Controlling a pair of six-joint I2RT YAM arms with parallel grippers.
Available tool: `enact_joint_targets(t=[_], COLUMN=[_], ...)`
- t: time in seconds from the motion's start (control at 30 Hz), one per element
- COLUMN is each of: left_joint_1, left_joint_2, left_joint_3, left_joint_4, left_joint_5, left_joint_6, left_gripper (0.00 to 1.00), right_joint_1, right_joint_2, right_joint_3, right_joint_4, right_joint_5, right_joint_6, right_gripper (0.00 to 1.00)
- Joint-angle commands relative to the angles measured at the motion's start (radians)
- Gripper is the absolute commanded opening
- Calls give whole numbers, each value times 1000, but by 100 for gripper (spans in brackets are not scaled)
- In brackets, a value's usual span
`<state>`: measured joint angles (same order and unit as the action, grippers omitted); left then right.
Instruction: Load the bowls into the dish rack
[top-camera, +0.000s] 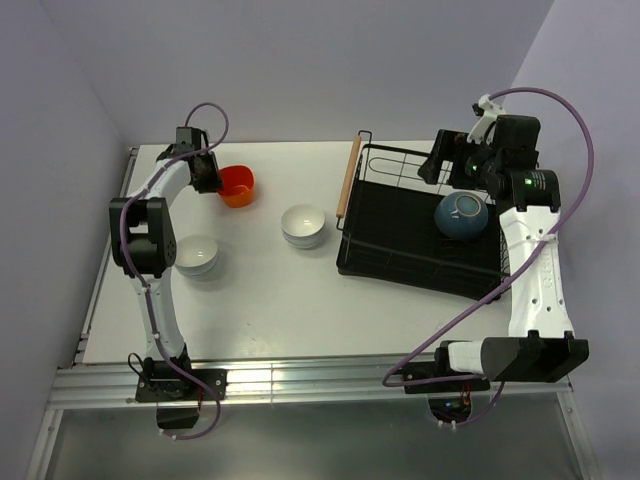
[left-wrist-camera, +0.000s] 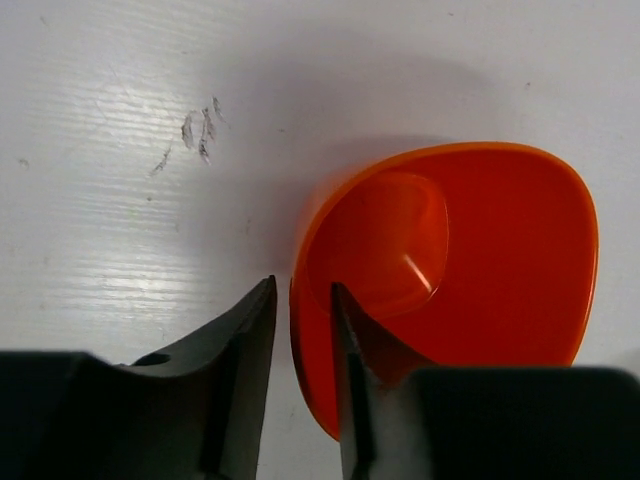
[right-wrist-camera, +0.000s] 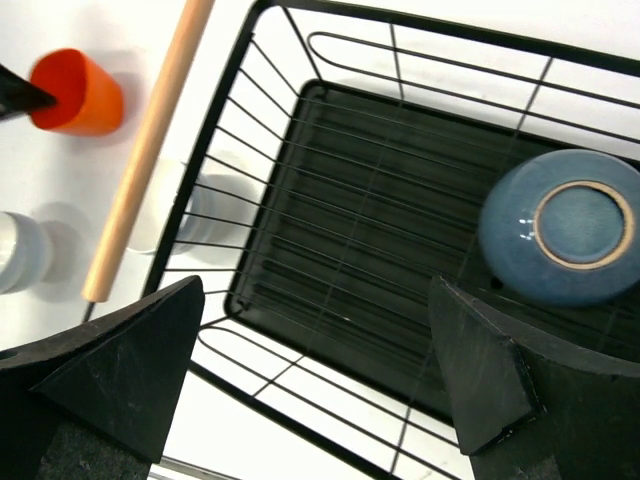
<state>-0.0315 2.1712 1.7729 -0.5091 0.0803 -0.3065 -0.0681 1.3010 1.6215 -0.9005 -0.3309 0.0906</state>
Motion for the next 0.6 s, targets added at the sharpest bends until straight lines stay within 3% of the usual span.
enact_joint_targets(t=[0.0, 0.1, 0.23, 0.33, 0.43, 0.5, 0.57], left_joint_1=[10, 15, 19, 28, 82, 114, 127], left_joint_2=[-7, -7, -14, -50, -134, -221, -310], left_joint_3=[2, -10, -7, -13, -47, -97, -136], left_joint_4=[0, 1, -17, -17, 47, 163, 274], left_joint_5=[59, 87, 128, 215, 421, 606, 705], left_joint_6=[-39, -60, -75, -101, -158, -235, -329], left_gripper=[31, 22, 0, 0, 0, 0, 0], right_joint_1=[-6, -6, -2, 1, 4, 11, 20], right_joint_2=[-54, -62, -55, -58, -69, -74, -77], right_joint_3=[-29, -61, -80, -94, -115, -121, -117], right_joint_4=[110, 149, 192, 235, 291, 316, 342], right_joint_5=[-48, -69, -111, -148, -209, -240, -270], right_joint_6=[60, 90, 153, 202, 254, 280, 314], right_gripper=[100, 100, 100, 100, 100, 100, 100])
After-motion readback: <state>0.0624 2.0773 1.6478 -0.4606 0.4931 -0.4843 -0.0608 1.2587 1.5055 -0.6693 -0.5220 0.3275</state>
